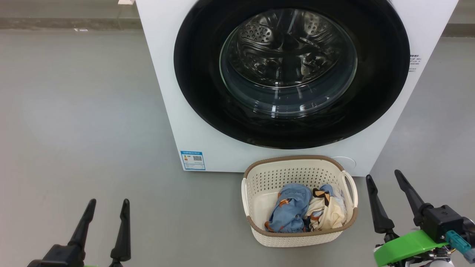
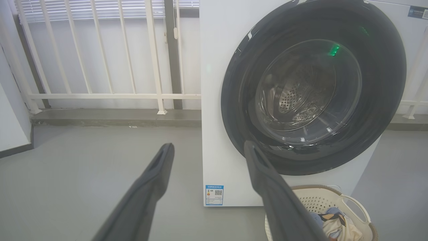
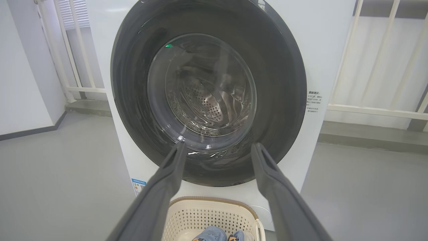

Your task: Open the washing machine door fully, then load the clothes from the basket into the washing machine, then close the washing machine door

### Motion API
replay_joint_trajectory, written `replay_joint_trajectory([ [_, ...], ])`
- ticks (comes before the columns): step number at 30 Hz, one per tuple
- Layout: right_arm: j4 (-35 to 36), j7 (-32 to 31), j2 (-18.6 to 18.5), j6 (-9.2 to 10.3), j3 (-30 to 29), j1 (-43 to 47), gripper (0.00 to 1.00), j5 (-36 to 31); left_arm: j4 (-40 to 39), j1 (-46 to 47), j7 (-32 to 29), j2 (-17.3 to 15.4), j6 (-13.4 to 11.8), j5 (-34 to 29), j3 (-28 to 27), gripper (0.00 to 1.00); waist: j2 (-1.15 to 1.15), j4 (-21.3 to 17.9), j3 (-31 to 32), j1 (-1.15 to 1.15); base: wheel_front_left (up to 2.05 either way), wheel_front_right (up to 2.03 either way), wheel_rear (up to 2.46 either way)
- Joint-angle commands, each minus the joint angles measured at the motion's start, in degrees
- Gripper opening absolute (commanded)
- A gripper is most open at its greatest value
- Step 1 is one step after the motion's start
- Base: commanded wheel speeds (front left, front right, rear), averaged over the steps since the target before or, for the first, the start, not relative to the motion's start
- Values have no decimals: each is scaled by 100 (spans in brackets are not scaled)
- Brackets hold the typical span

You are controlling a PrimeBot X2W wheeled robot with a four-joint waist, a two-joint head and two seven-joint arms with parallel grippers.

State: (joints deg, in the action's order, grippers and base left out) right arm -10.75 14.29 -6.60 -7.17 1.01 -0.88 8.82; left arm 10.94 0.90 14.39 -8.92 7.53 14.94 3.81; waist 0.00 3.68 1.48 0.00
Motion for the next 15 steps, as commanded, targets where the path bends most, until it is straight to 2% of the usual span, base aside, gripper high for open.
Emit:
replay_joint_trajectory([
  [1, 151, 71, -53, -32, 48, -115, 100, -59, -98, 145, 61, -121, -4, -9, -190, 100, 0, -10, -2, 0, 0, 0, 0],
  [15, 133, 71, -18, -32, -36, -112, 100, -88, 86, 181, 61, -109, -4, 2, -263, 100, 0, -18, -40, 0, 0, 0, 0],
])
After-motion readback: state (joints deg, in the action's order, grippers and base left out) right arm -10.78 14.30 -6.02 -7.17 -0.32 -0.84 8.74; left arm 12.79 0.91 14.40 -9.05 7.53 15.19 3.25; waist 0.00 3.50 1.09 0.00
